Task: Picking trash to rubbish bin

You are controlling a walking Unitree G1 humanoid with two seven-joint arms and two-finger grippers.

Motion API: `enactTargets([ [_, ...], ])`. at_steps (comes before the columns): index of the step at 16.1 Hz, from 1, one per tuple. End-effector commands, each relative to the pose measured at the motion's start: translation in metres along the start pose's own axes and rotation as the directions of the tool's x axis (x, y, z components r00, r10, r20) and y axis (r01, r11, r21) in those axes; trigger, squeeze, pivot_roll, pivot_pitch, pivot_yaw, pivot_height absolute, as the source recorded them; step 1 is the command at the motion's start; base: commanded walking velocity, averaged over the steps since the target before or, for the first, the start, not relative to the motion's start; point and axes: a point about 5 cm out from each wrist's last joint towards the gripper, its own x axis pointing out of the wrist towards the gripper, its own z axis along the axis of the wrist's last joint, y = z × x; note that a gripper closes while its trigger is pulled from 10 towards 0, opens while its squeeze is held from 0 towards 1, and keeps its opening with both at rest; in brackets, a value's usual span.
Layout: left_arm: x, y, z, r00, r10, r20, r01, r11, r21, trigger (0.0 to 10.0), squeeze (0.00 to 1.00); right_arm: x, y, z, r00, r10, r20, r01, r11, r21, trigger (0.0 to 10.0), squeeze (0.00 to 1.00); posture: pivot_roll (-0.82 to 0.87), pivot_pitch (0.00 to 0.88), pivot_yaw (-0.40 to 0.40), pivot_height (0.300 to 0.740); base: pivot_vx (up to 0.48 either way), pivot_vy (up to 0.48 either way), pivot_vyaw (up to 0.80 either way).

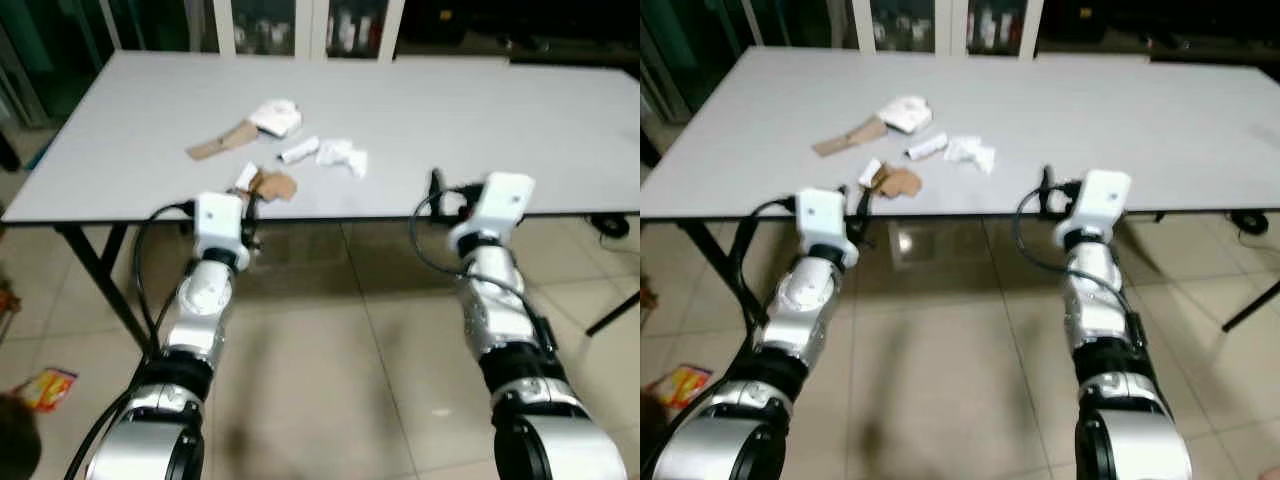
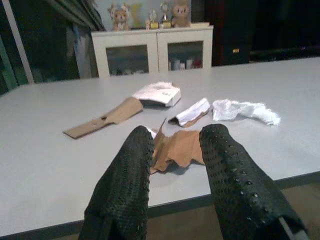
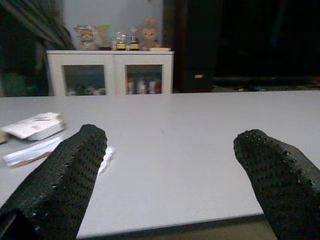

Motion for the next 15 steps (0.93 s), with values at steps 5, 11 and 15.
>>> enactTargets([
  [5, 0.0000, 0.0076, 0.0005, 1.000, 0.022, -0.004, -0.022, 1.000, 0.012, 10.0, 0.00, 0.0020, 0.0117, 0.0015, 0.999, 0.034, -0.002, -0.034, 0.999, 0.020, 10.0, 0.00, 0.00, 0.033, -0.061, 0.740, 0.413, 0.000, 0.00],
  [11, 0.0027, 0.0085, 0.0054, 0.999, 0.031, 0.012, -0.031, 0.999, 0.014, 10.0, 0.00, 0.0012, 0.0120, 0.0016, 0.999, 0.044, 0.004, -0.044, 0.999, 0.000, 10.0, 0.00, 0.01, 0.037, -0.063, 0.740, 0.387, 0.000, 0.13],
  [15, 0.0030, 0.0094, 0.0065, 0.999, 0.033, 0.016, -0.033, 0.999, 0.014, 10.0, 0.00, 0.0018, 0.0104, 0.0017, 1.000, 0.028, 0.002, -0.028, 0.999, 0.032, 10.0, 0.00, 0.01, 0.037, -0.064, 0.740, 0.371, 0.000, 0.60],
])
